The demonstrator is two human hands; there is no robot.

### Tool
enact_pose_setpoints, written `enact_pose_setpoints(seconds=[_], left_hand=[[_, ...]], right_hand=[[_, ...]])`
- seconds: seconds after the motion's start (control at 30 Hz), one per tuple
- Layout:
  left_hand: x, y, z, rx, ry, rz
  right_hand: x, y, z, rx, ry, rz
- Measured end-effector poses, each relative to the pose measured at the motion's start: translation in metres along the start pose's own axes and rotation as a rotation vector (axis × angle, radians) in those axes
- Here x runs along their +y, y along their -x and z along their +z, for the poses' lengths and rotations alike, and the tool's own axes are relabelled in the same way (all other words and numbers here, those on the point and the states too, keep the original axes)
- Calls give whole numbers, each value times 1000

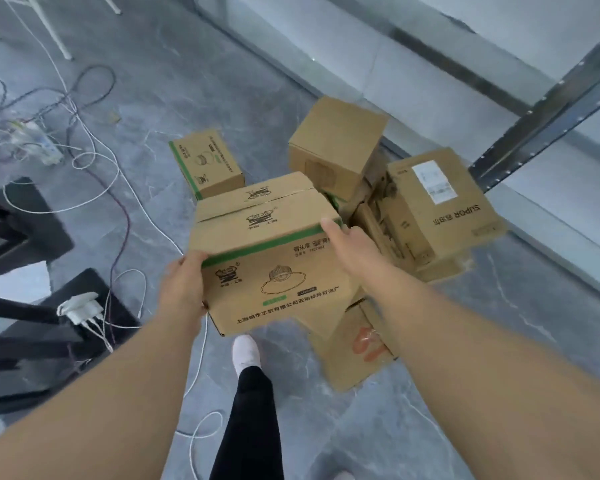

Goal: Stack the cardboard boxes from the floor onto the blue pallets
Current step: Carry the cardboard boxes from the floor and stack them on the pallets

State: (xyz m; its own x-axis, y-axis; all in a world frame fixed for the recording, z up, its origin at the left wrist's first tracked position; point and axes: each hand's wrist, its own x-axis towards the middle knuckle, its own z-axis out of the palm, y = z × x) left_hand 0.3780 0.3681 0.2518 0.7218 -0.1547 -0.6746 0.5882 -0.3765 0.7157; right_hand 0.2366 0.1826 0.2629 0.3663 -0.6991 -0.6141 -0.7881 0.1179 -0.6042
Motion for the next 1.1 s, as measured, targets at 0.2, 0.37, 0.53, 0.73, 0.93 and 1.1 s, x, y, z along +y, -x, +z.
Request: enact_pose_setpoints(seconds=[0.2,0.37,0.53,0.73,0.93,1.1], left_hand=[[-22,118,18,-184,-150,54],[-45,191,41,-387,-285,130],[-81,262,71,-596,-451,205],[-135,353,84,-859,-646,293],[-190,454,99,-1095,-766,324],[-257,540,103,-1212,-852,406]], right_hand=[[81,107,-73,182,-191,70],[155,191,-110,299,-261,155],[234,289,-133,458,-430,268],[303,414,-144,709,-632,341],[376,526,-150,904,-757,469],[451,610,-148,983,-891,516]])
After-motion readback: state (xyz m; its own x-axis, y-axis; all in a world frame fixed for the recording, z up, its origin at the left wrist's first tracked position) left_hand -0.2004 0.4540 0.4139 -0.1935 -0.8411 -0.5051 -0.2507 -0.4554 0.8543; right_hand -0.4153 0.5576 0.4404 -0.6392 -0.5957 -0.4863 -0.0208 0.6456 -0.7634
